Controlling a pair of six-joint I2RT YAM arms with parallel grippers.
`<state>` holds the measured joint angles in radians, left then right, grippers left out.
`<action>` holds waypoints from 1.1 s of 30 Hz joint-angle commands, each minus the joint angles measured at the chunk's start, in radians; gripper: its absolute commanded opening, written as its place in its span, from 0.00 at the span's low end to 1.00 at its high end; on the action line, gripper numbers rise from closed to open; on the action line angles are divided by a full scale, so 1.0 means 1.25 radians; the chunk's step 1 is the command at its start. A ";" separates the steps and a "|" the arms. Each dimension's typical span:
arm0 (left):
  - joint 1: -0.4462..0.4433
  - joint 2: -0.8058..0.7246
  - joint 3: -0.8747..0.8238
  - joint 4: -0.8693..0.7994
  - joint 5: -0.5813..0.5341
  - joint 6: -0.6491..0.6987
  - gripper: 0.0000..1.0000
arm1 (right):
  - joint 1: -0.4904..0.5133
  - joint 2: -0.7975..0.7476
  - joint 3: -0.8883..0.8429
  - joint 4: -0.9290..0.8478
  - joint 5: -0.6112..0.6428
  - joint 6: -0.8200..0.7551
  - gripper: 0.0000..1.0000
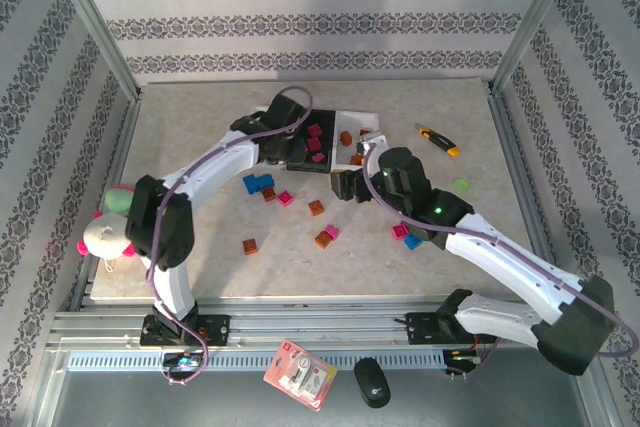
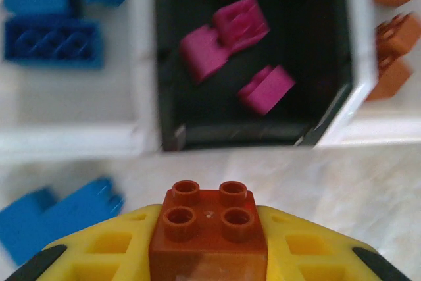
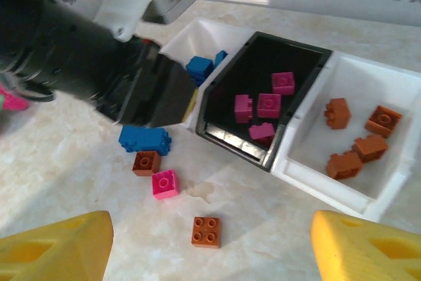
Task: Sort the legos into containers by color
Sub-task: Place the lego in the container.
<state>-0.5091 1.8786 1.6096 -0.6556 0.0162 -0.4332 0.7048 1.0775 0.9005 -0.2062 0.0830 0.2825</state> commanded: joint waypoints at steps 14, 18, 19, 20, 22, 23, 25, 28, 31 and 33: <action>-0.077 0.460 0.640 -0.126 0.055 0.024 0.38 | -0.057 -0.139 -0.069 -0.081 0.055 0.023 0.79; -0.079 0.450 0.671 -0.149 0.054 0.040 0.65 | -0.059 -0.137 -0.068 -0.093 0.044 0.017 0.79; -0.079 0.436 0.669 -0.154 0.051 0.045 0.71 | -0.058 -0.135 -0.069 -0.098 0.038 0.013 0.79; -0.080 0.420 0.665 -0.161 0.046 0.052 0.77 | -0.058 -0.131 -0.069 -0.104 0.029 0.008 0.79; -0.080 0.382 0.644 -0.169 0.033 0.063 0.84 | -0.056 -0.118 -0.067 -0.122 0.009 0.003 0.79; -0.080 0.356 0.623 -0.169 0.027 0.068 0.86 | -0.052 -0.109 -0.065 -0.133 0.003 0.004 0.79; -0.080 0.294 0.555 -0.150 0.019 0.073 0.88 | -0.040 -0.086 -0.060 -0.150 0.005 0.016 0.79; -0.080 0.164 0.375 -0.051 0.008 0.060 0.90 | -0.011 -0.042 -0.059 -0.154 -0.007 0.031 0.79; -0.078 0.027 0.176 0.071 -0.011 0.041 0.90 | 0.020 0.018 -0.058 -0.149 -0.012 0.049 0.79; -0.076 -0.050 0.063 0.117 -0.021 0.034 0.91 | 0.036 0.071 -0.051 -0.146 -0.017 0.060 0.79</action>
<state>-0.6022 1.9118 1.8202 -0.6456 0.0303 -0.3737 0.7280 1.1110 0.8265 -0.3737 0.0834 0.3241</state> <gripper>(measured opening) 0.907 0.790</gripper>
